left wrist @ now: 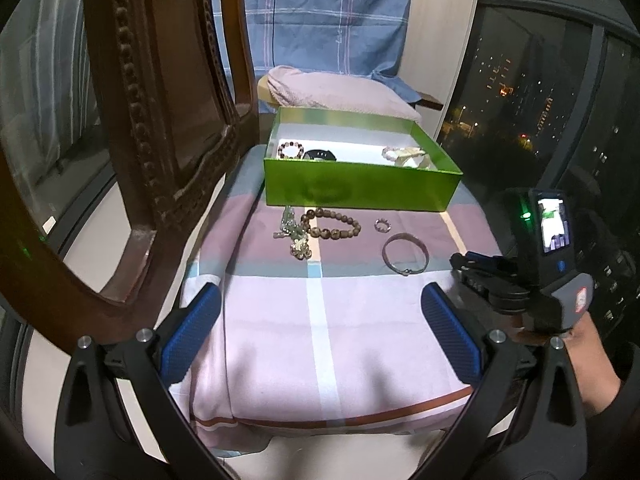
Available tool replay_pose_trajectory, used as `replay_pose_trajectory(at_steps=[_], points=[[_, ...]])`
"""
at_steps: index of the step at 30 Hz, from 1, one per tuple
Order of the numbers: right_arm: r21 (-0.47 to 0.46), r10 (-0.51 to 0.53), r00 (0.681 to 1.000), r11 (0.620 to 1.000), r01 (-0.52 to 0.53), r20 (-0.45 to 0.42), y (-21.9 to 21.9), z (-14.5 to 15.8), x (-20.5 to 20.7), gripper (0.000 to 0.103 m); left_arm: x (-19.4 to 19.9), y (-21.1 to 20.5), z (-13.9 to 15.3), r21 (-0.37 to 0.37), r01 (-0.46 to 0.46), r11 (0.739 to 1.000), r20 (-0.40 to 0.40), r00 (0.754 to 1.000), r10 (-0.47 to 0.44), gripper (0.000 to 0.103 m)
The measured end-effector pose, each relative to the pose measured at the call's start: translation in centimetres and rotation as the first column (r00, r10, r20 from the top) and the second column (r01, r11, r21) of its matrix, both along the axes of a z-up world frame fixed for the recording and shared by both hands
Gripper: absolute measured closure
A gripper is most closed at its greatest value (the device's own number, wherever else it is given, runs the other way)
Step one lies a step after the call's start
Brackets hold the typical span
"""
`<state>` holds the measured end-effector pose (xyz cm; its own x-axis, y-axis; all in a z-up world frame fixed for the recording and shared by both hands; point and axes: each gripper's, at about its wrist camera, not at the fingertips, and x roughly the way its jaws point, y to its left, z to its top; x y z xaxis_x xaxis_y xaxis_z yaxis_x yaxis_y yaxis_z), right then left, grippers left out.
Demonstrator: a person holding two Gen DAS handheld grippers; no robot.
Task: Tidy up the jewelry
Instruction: 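Lower the right gripper onto the small ring on the cloth, then grasp the small ring with the right gripper while the left gripper grasps the silver charm bracelet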
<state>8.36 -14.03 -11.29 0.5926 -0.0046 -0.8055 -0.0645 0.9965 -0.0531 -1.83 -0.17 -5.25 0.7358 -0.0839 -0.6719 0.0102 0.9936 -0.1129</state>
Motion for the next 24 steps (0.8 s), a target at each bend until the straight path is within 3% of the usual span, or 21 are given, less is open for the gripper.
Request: replay_pose_trajectory(at_steps=[4, 9, 15, 18, 21, 22, 24], points=[[0.086, 0.010, 0.999, 0.996, -0.014, 0.045, -0.4, 2.1, -0.9, 0.083, 1.7, 0.1, -0.8, -0.006, -0.020, 1.000, -0.029, 0.999, 0.020, 0.004], [0.188, 0.029, 0.984, 0.980, -0.062, 0.176, -1.8, 7.2, -4.0, 0.083, 5.0, -0.4, -2.3, 0.043, -0.046, 0.998, -0.053, 0.997, 0.049, 0.005], [0.219, 0.022, 0.977, 0.973, -0.069, 0.211, -3.3, 9.0, -5.1, 0.083, 8.5, -0.3, -5.3, 0.052, -0.063, 0.997, -0.151, 0.986, 0.070, 0.020], [0.220, 0.033, 0.980, 0.972, -0.077, 0.199, -3.5, 9.0, -5.1, 0.083, 10.0, -0.7, -6.3, 0.069, -0.061, 0.996, -0.167, 0.983, 0.072, 0.034], [0.216, 0.046, 0.979, 0.972, -0.090, 0.199, -3.3, 8.8, -5.4, 0.083, 11.5, -1.1, -7.8, 0.080, -0.060, 0.995, -0.216, 0.973, 0.076, 0.058], [0.216, 0.050, 0.978, 0.972, -0.094, 0.201, -3.3, 9.0, -5.5, 0.083, 11.7, -1.1, -8.2, 0.072, -0.059, 0.996, -0.230, 0.970, 0.074, 0.072], [0.213, 0.057, 0.977, 0.972, -0.101, 0.204, -3.2, 8.9, -5.7, 0.083, 11.7, -1.2, -8.6, 0.076, -0.063, 0.995, -0.227, 0.971, 0.078, 0.085]])
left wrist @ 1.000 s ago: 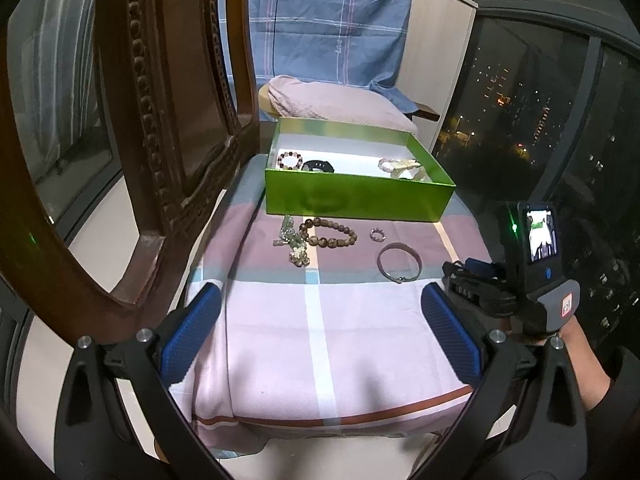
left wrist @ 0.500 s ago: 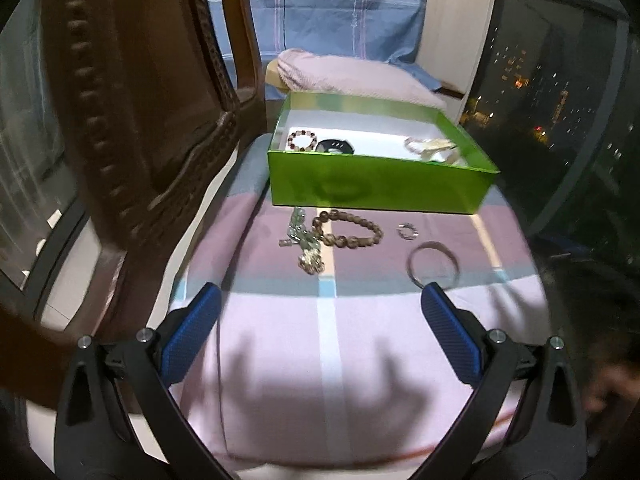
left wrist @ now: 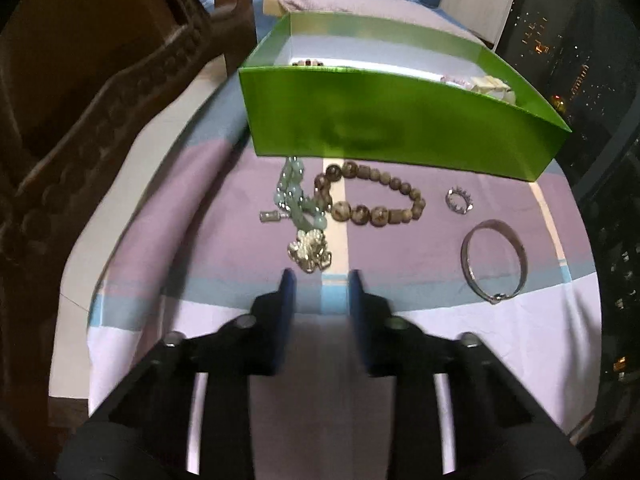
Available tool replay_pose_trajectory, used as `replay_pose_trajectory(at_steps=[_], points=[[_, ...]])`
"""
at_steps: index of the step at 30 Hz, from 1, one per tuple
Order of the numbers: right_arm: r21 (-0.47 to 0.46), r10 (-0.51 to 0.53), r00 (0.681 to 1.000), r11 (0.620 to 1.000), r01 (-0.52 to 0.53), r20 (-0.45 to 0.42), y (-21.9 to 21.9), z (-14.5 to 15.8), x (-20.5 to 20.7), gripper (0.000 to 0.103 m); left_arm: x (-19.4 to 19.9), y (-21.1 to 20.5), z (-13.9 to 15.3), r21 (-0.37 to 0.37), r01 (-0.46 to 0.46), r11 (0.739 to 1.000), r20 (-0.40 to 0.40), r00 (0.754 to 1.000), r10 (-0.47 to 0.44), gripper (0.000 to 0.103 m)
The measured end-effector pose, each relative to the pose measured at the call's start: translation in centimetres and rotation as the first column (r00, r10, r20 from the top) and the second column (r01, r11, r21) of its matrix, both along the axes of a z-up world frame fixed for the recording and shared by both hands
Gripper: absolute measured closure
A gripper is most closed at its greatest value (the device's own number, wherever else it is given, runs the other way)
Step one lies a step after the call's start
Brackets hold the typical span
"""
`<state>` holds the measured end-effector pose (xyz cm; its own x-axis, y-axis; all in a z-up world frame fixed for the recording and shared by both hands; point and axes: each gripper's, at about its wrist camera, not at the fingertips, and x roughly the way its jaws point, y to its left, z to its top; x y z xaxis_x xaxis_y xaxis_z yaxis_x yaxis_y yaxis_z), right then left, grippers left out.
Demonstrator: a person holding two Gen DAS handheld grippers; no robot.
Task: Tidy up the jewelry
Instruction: 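Grasp the small ring with the right gripper while the left gripper grasps the silver charm bracelet, then lift the charm bracelet with the left gripper while the right gripper lifts the ring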
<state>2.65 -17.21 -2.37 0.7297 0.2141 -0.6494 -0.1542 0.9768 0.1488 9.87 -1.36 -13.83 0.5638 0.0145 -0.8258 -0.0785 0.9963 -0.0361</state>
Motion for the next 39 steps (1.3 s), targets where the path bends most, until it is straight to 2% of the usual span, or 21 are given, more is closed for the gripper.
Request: replay_pose_trajectory(at_steps=[1, 3, 9, 10, 13, 18, 22, 26, 29, 32, 34, 36, 39], points=[[-0.002, 0.001, 1.000, 1.000, -0.001, 0.002, 0.2, -0.2, 0.0, 0.083, 0.0, -0.1, 0.0, 0.003, 0.006, 1.000, 0.000, 1.000, -0.006, 0.095], [-0.004, 0.002, 1.000, 1.000, -0.002, 0.004, 0.1, -0.1, -0.2, 0.083, 0.0, 0.2, 0.0, -0.019, 0.007, 1.000, 0.004, 1.000, -0.007, 0.101], [0.002, 0.002, 1.000, 1.000, -0.002, 0.009, 0.2, -0.1, -0.4, 0.083, -1.3, 1.3, 1.4, -0.045, 0.020, 0.999, 0.040, 0.999, -0.018, 0.102], [0.003, 0.004, 1.000, 1.000, -0.004, 0.011, 0.3, -0.1, -0.5, 0.083, -1.3, 1.4, 1.5, -0.048, 0.018, 0.999, 0.037, 0.999, -0.016, 0.100], [-0.001, 0.017, 1.000, 1.000, -0.017, 0.014, 0.8, 0.1, -0.6, 0.083, -1.1, 1.9, 1.3, -0.028, 0.013, 1.000, 0.038, 0.999, -0.012, 0.057], [-0.006, 0.030, 1.000, 1.000, -0.030, 0.008, 1.4, -0.1, -0.5, 0.083, -0.3, 1.3, 1.1, -0.033, 0.031, 0.999, 0.042, 0.999, -0.030, 0.064], [-0.010, 0.029, 1.000, 1.000, -0.029, 0.003, 1.4, -0.3, -0.4, 0.083, 1.3, 1.1, 0.1, -0.046, 0.034, 0.998, 0.012, 0.999, -0.034, 0.089], [-0.012, 0.024, 1.000, 1.000, -0.024, -0.006, 1.0, -0.6, -0.1, 0.083, 1.2, 1.3, 0.2, -0.050, 0.025, 0.998, 0.029, 0.999, -0.023, 0.091], [-0.006, 0.021, 1.000, 1.000, -0.021, -0.002, 0.9, -0.4, -0.1, 0.083, 0.0, 1.3, 1.7, -0.063, 0.037, 0.997, 0.061, 0.998, -0.033, 0.091], [0.001, 0.023, 1.000, 1.000, -0.023, 0.012, 0.9, 0.0, -0.5, 0.083, -2.4, 0.9, 5.1, -0.063, 0.079, 0.995, 0.121, 0.990, -0.071, 0.091], [0.012, 0.024, 0.999, 1.000, -0.024, 0.032, 0.8, 0.6, -0.9, 0.083, -4.6, 0.5, 7.8, -0.037, 0.113, 0.993, 0.188, 0.977, -0.104, 0.091], [0.020, 0.028, 0.999, 0.999, -0.029, 0.044, 0.7, 1.0, -1.4, 0.083, -7.7, 0.4, 11.3, 0.004, 0.136, 0.991, 0.283, 0.950, -0.131, 0.091], [0.037, 0.029, 0.997, 0.999, -0.032, 0.077, 0.7, 1.9, -2.4, 0.083, -10.2, 1.2, 14.3, -0.014, 0.132, 0.991, 0.373, 0.920, -0.117, 0.091]])
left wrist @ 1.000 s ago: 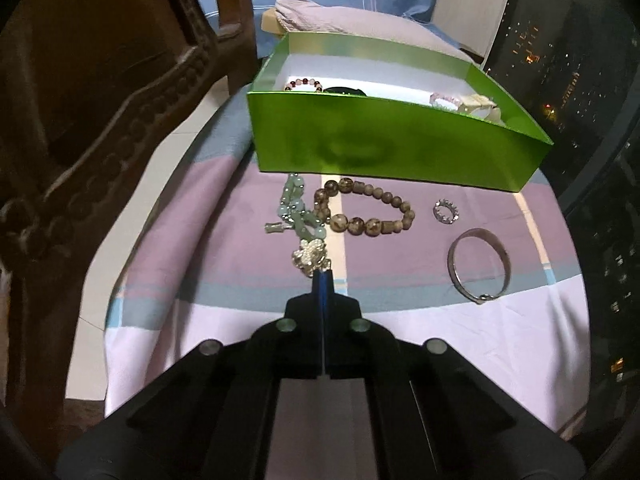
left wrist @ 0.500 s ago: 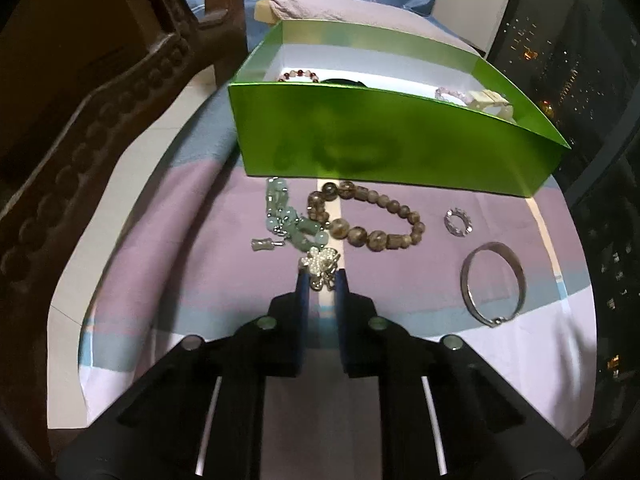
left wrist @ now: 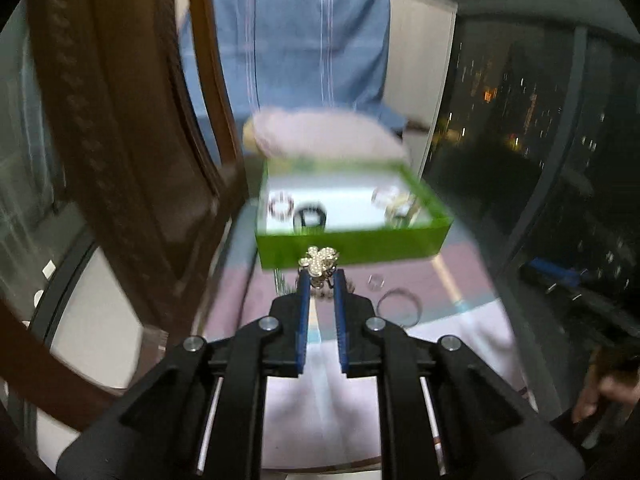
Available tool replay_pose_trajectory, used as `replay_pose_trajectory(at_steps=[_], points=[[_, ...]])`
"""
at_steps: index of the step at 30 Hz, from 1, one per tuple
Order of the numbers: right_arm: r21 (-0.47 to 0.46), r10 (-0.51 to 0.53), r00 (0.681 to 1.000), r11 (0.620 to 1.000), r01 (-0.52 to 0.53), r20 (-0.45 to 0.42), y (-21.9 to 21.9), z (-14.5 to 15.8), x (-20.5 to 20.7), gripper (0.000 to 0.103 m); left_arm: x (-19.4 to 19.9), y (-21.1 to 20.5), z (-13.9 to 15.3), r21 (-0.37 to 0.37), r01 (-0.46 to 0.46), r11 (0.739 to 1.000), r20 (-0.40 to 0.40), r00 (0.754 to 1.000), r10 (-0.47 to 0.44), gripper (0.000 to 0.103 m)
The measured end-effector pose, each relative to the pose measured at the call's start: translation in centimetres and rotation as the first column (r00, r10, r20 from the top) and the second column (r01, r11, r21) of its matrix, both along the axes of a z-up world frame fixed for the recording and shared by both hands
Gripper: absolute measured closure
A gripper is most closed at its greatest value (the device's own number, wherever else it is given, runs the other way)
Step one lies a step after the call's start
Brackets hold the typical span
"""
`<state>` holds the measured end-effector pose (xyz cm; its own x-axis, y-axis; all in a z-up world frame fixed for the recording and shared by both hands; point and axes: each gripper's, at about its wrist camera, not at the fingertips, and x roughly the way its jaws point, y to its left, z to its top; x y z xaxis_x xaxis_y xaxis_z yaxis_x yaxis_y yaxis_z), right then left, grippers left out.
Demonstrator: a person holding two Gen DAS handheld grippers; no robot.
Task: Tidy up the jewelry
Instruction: 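Lift the charm bracelet with the left gripper while the right gripper lifts the ring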
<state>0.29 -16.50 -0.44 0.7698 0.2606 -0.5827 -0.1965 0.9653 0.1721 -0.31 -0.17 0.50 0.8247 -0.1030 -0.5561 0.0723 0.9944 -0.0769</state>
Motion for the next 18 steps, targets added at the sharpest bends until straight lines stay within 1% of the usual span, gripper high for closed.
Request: replay_pose_trajectory(at_steps=[2, 4, 10, 14, 18], points=[[0.006, -0.003, 0.999, 1.000, 0.003, 0.035, 0.1, 0.7, -0.9, 0.083, -0.7, 0.3, 0.8, -0.014, -0.006, 1.000, 0.026, 1.000, 0.006, 0.091], [0.004, 0.002, 0.998, 1.000, -0.002, 0.063, 0.4, 1.2, -1.5, 0.083, -1.0, 0.4, 1.0, -0.012, -0.015, 1.000, 0.044, 0.999, 0.015, 0.091], [0.000, 0.005, 0.997, 1.000, -0.005, 0.082, 0.7, 1.5, -1.7, 0.083, -0.2, -0.3, -0.7, -0.037, 0.028, 0.999, -0.042, 0.999, -0.030, 0.091], [0.001, 0.004, 0.997, 1.000, -0.004, 0.078, 0.8, 1.4, -1.6, 0.083, -0.6, -1.0, -1.0, -0.026, 0.051, 0.998, -0.043, 0.998, -0.053, 0.091], [0.000, 0.008, 0.997, 1.000, -0.008, 0.078, 0.8, 1.4, -1.5, 0.083, -0.6, -0.6, -0.9, -0.033, 0.046, 0.998, -0.045, 0.998, -0.047, 0.091]])
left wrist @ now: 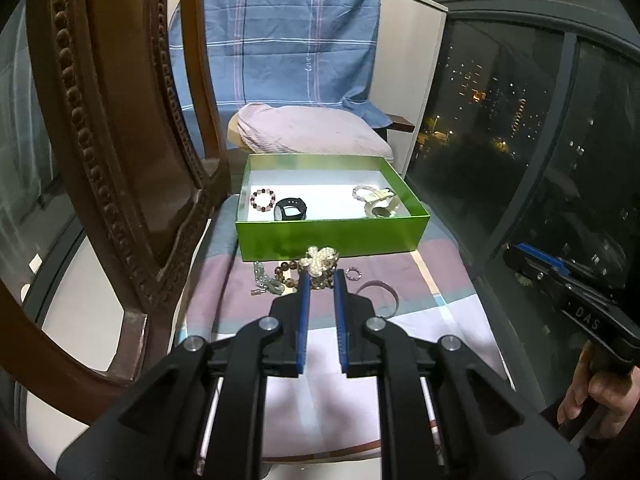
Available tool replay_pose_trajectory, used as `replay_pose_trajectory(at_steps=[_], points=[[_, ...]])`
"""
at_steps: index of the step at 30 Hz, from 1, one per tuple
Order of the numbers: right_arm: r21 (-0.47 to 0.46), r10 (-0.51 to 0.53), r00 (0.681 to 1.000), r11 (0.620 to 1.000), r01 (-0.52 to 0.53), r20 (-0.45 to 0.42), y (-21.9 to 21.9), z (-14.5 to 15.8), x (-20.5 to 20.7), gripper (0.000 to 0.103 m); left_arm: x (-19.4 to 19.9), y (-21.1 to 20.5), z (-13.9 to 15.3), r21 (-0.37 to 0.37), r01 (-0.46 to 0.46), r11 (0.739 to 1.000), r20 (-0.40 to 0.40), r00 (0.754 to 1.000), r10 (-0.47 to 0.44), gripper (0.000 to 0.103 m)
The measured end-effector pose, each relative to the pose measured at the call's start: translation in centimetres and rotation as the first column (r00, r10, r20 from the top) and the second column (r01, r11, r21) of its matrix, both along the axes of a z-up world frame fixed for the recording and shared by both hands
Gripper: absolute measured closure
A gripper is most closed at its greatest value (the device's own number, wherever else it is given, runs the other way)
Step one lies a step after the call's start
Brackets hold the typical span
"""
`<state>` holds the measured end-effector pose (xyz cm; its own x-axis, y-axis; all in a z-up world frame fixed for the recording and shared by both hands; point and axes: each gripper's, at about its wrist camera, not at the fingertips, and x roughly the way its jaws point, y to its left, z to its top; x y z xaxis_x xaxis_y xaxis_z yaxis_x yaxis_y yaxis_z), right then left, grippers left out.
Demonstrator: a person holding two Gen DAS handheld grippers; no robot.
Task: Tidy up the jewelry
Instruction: 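Lift the charm bracelet with the left gripper while the right gripper lifts the ring, then open the left gripper over the green box while the right gripper releases the ring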
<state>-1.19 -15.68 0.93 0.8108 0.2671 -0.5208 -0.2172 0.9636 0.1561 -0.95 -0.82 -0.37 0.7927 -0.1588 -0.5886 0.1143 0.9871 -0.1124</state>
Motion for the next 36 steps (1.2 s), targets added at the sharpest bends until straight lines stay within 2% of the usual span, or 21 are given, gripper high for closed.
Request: replay_pose_trajectory(at_steps=[36], points=[[0.014, 0.002, 1.000, 1.000, -0.002, 0.000, -0.1, 0.5, 0.7, 0.083, 1.5, -0.6, -0.3, -0.005, 0.010, 1.000, -0.034, 0.999, -0.011, 0.091]])
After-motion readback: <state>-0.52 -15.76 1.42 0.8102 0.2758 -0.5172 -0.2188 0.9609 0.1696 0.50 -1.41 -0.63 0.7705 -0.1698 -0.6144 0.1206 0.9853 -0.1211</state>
